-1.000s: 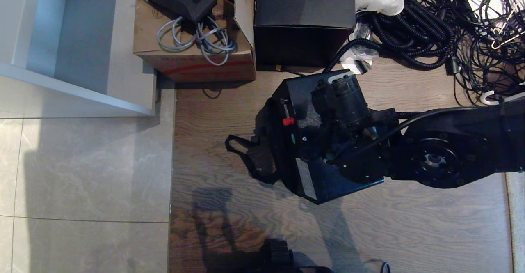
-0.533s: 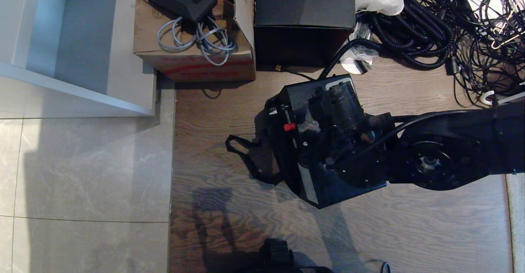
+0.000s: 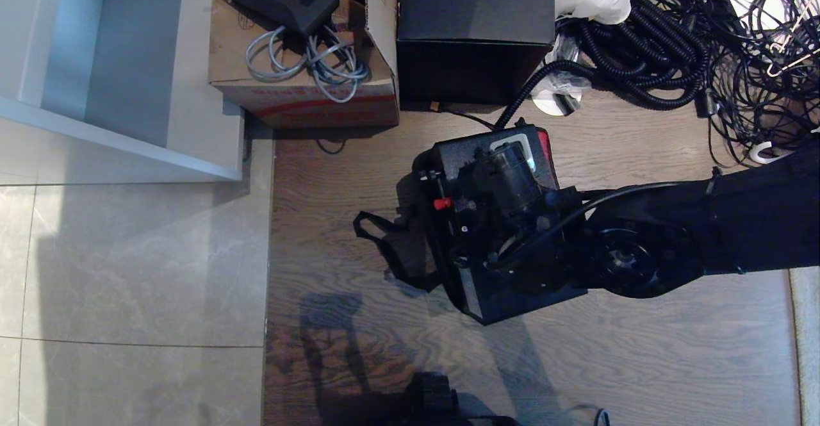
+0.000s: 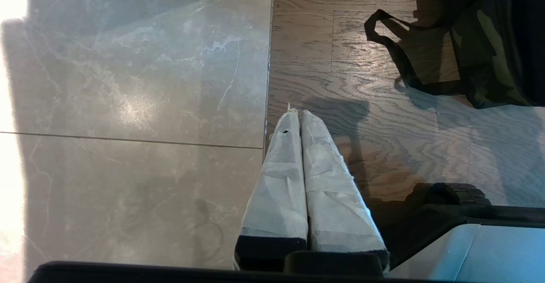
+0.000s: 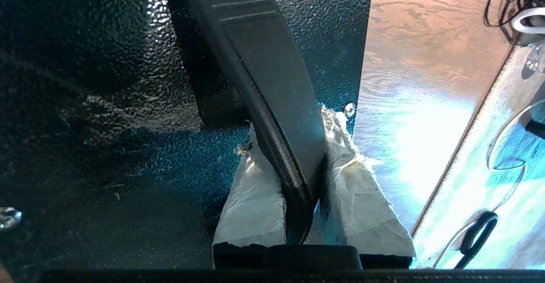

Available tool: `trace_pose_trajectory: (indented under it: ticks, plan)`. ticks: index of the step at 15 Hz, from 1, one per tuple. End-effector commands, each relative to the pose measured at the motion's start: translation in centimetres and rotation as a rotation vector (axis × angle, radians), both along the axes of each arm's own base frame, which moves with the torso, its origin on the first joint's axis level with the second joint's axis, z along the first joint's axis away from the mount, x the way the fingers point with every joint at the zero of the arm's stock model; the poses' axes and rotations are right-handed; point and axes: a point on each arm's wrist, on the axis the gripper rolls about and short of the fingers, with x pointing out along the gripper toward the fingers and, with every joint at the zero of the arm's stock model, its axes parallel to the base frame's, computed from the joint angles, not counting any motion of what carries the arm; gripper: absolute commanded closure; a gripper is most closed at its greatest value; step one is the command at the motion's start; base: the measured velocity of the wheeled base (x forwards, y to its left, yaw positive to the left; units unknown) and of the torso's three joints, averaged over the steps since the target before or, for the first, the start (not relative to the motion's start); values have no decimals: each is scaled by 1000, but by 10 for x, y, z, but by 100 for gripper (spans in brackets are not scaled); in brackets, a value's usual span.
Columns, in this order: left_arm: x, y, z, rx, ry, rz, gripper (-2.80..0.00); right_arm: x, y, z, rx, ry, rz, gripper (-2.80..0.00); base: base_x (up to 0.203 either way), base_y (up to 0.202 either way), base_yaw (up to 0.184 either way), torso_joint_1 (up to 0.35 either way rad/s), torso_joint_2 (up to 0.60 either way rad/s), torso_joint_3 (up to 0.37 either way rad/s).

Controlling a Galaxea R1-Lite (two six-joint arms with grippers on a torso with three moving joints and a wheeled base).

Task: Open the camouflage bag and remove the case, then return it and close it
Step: Place the black box back

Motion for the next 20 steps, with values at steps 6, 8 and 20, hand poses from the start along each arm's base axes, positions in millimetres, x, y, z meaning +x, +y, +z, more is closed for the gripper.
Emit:
trace_pose_trajectory:
  ticks: [6,8,20]
  plan:
    - [0,0,0,0,0,-1,0,16,18,-22,-13,12,-10,0,0,0,0,0,0,0]
    - [0,0,0,0,0,0,0,20,22,-30,-22,21,-11,0,0,0,0,0,0,0]
    - [0,0,0,0,0,0,0,23,23,-34,-18,24,-12,-280,0,0,0,0,-3,2]
